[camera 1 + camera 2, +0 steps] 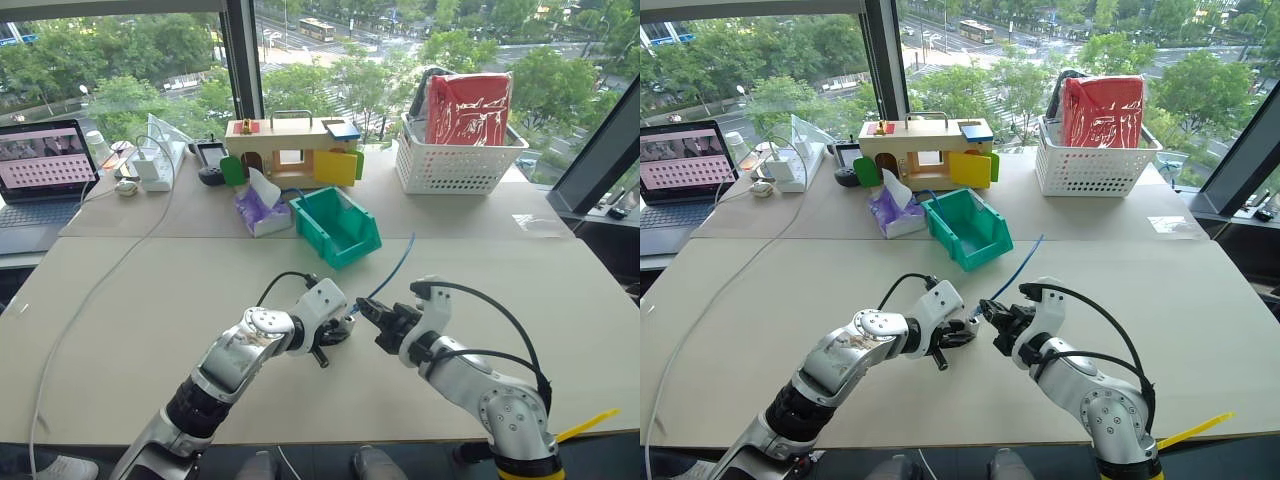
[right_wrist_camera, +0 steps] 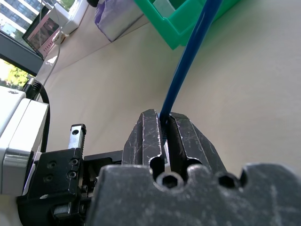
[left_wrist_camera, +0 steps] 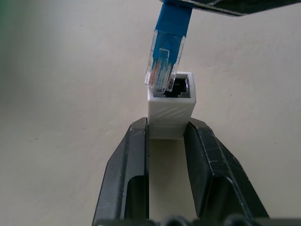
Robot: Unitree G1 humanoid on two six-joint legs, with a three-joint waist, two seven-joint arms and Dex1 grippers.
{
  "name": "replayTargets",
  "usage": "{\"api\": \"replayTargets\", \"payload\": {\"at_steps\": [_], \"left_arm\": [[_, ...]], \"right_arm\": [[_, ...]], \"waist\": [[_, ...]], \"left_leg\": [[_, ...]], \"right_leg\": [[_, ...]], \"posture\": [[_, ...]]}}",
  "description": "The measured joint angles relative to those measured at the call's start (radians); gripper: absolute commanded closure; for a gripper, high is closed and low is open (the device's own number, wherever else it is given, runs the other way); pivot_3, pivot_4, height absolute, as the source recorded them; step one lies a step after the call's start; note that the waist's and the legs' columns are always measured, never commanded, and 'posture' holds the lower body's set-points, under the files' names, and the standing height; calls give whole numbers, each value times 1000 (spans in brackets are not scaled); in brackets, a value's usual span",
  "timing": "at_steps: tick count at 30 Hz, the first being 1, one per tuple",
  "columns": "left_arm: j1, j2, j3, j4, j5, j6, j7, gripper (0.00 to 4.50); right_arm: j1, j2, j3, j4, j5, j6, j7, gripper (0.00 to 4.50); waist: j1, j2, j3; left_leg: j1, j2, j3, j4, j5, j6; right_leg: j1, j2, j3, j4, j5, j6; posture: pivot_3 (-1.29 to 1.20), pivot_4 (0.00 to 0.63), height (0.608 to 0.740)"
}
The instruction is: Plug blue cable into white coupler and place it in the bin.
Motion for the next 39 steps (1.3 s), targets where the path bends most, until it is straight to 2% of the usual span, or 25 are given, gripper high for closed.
{"api": "replayTargets", "payload": {"at_steps": [11,22,39], "left_arm": [[-5,1,-7,0,1,1,4,3891],[-10,1,-16,-1,1,4,13,3891],[-29,-3,-18,-10,-1,53,19,3891]], "right_arm": [[0,-7,-14,-25,-6,45,-8,4500],[-14,-25,-8,-51,-75,90,-4,4500],[-46,-31,12,-73,-158,154,58,4500]], "waist": [[0,0,0],[2,0,0],[1,0,0]], "left_leg": [[0,0,0,0,0,0],[0,0,0,0,0,0],[1,0,0,0,0,0]], "right_leg": [[0,0,0,0,0,0],[0,0,0,0,0,0],[0,0,0,0,0,0]], "posture": [[0,150,715],[0,150,715],[0,150,715]]}}
